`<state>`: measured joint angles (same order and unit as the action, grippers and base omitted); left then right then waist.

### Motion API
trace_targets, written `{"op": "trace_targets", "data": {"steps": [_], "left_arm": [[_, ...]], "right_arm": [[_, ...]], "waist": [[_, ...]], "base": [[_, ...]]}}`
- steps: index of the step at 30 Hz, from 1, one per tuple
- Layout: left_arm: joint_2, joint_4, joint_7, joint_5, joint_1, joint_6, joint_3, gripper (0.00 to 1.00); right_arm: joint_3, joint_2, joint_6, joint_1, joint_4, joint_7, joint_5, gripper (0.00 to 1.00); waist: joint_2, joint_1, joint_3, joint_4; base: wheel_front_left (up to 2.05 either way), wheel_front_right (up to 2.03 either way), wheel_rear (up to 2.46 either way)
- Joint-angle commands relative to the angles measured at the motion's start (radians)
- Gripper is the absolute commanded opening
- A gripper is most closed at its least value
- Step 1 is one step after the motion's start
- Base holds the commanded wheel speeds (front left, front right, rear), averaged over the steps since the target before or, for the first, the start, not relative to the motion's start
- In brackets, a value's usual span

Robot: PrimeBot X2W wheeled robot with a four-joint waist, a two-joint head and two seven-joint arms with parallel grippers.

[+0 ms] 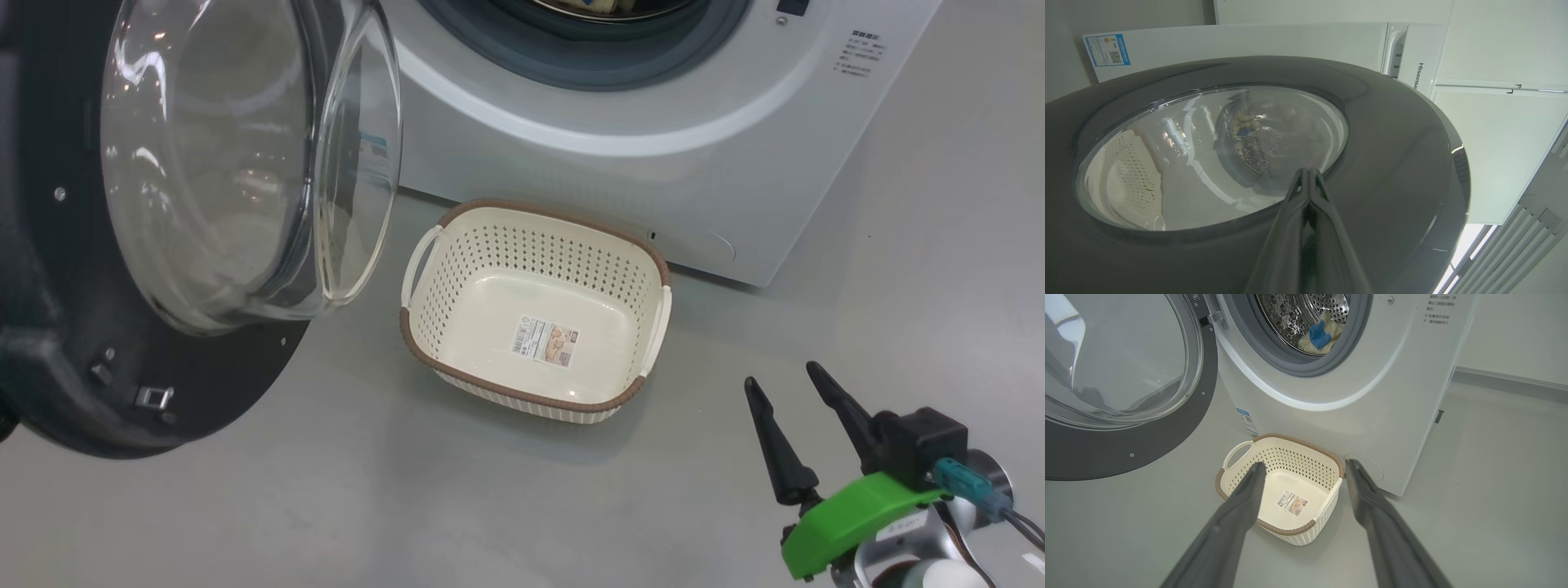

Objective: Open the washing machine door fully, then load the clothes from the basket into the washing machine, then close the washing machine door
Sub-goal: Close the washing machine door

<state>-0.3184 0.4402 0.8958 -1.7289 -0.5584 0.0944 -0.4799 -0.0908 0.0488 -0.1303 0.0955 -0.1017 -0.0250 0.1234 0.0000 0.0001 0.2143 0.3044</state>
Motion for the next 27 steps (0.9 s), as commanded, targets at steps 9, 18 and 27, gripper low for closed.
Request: {"op": "trace_targets", "data": {"steps": [9,18,27], "left_arm": [[-0.006,-0.179,0.118,-0.058,0.043,-0.041,0.026,0.0],[0.044,-0.322,0.178,-0.054,0.081,-0.076,0.105,0.0],[0.092,-0.369,0.154,-0.029,0.071,-0.094,0.146,0.0]], "right_arm": [[-0.027,0.002,0.0,-0.051,-0.02,0.023,0.02,1.0],[-0.033,0.001,0.0,-0.067,0.007,0.054,0.045,1.0],[-0.039,0.001,0.0,-0.089,0.039,0.093,0.073,1.0]], "waist": [[0.0,-0.0001,0.005,-0.017],[0.0,-0.0001,0.008,-0.096],[0.0,-0.0001,0.015,-0.204]], "base": [[0.0,0.0,0.0],[0.0,0.0,0.0],[0.0,0.0,0.0]]}}
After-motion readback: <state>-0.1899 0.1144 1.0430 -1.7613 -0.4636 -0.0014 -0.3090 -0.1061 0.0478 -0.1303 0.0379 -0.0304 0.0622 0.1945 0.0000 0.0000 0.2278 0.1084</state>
